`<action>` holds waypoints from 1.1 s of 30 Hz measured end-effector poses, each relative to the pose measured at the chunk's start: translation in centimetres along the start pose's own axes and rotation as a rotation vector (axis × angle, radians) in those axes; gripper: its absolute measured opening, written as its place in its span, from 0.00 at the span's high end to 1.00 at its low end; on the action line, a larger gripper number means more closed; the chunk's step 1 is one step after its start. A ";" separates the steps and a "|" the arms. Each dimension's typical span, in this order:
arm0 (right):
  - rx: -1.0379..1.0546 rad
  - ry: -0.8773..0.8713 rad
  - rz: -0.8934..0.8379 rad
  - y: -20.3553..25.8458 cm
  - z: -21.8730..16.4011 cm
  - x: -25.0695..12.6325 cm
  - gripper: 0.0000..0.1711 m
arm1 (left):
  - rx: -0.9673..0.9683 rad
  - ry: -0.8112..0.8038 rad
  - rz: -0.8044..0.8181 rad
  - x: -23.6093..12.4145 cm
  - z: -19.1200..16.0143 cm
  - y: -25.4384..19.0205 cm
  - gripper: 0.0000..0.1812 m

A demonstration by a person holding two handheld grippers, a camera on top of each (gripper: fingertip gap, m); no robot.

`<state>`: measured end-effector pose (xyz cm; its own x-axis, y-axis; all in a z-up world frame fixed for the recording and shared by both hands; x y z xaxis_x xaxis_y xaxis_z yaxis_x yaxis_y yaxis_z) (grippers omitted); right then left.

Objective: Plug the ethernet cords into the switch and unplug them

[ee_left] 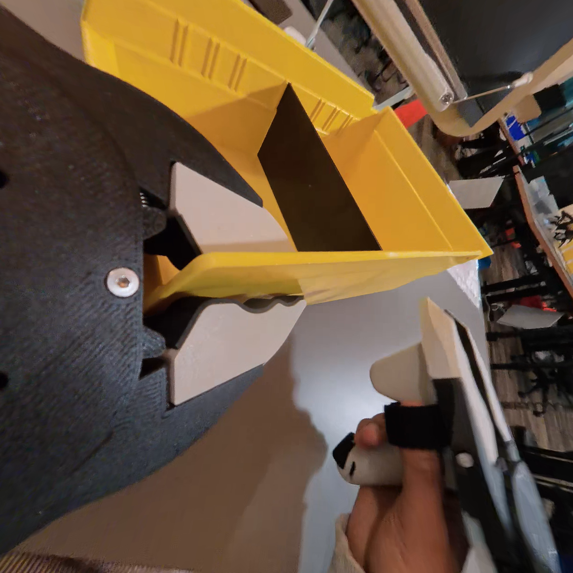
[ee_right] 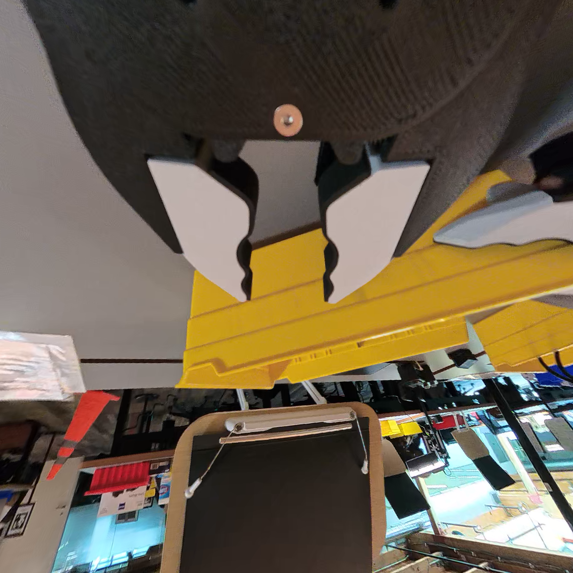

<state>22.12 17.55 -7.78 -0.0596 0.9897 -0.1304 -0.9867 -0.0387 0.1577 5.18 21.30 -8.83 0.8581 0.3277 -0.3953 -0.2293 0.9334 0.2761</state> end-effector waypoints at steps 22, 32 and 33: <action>0.254 0.138 0.319 5.7 -1.8 1.9 0.38 | 0.103 -0.078 -0.049 0.3 -0.6 -1.2 0.83; 0.260 0.281 0.212 -0.4 -1.1 1.0 0.62 | 0.256 -0.285 -0.234 -1.4 0.8 -4.2 0.76; 0.228 0.273 0.183 -1.6 -0.6 0.5 0.70 | 0.251 -0.294 -0.221 -1.4 0.9 -4.1 0.76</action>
<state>23.56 18.07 -8.72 -0.2998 0.8950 -0.3302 -0.8990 -0.1492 0.4119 5.28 16.90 -8.61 0.9765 0.0346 -0.2126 0.0620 0.9001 0.4313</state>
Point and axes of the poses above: each gripper's, where its closed fingertips meet, x out along the fingers, z out of its top, y = z × x across the jaws, the point moved 7 cm from there along -x, back along the fingers, and after that the axes turned 4 degrees about y, right-handed, at the moved point
